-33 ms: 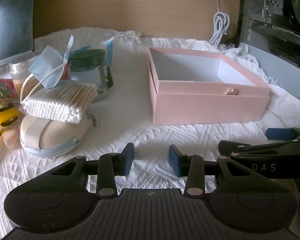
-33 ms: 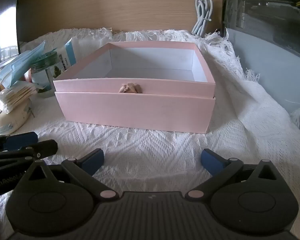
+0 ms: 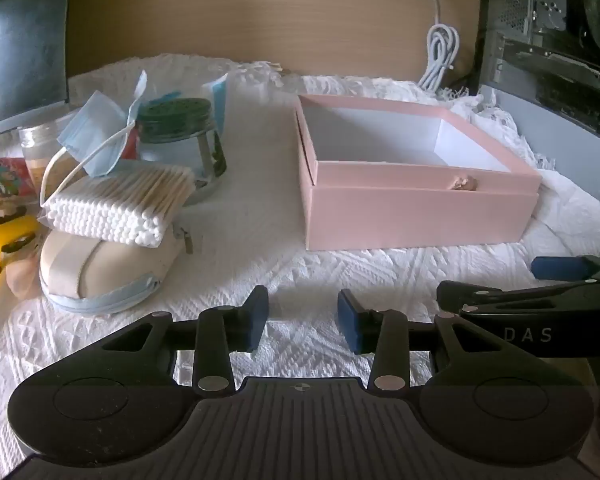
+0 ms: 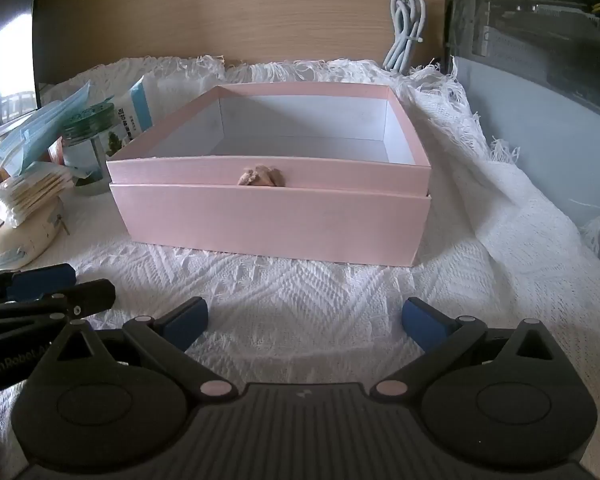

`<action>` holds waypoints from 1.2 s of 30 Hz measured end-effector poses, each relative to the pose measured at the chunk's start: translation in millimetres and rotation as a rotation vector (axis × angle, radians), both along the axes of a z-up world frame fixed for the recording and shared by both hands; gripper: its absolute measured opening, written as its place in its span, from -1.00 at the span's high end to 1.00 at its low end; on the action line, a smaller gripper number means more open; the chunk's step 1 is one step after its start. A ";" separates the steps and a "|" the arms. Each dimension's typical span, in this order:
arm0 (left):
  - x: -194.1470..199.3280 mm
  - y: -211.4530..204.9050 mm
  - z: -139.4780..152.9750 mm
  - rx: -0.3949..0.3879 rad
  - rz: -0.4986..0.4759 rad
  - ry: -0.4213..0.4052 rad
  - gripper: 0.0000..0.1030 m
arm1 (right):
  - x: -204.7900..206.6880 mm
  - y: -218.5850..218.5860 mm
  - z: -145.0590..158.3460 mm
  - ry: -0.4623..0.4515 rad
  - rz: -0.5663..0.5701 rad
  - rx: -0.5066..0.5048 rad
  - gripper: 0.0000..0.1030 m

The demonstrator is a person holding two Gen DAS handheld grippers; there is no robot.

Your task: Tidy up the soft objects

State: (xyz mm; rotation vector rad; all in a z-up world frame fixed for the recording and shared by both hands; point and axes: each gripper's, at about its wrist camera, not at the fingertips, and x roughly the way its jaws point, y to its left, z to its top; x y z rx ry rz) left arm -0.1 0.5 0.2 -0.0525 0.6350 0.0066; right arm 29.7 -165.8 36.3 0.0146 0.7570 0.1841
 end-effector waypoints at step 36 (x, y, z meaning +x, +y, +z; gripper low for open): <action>2.4 -5.3 -2.8 0.033 -0.001 0.004 0.16 | 0.8 -0.2 0.2 0.001 -0.006 -0.008 -1.00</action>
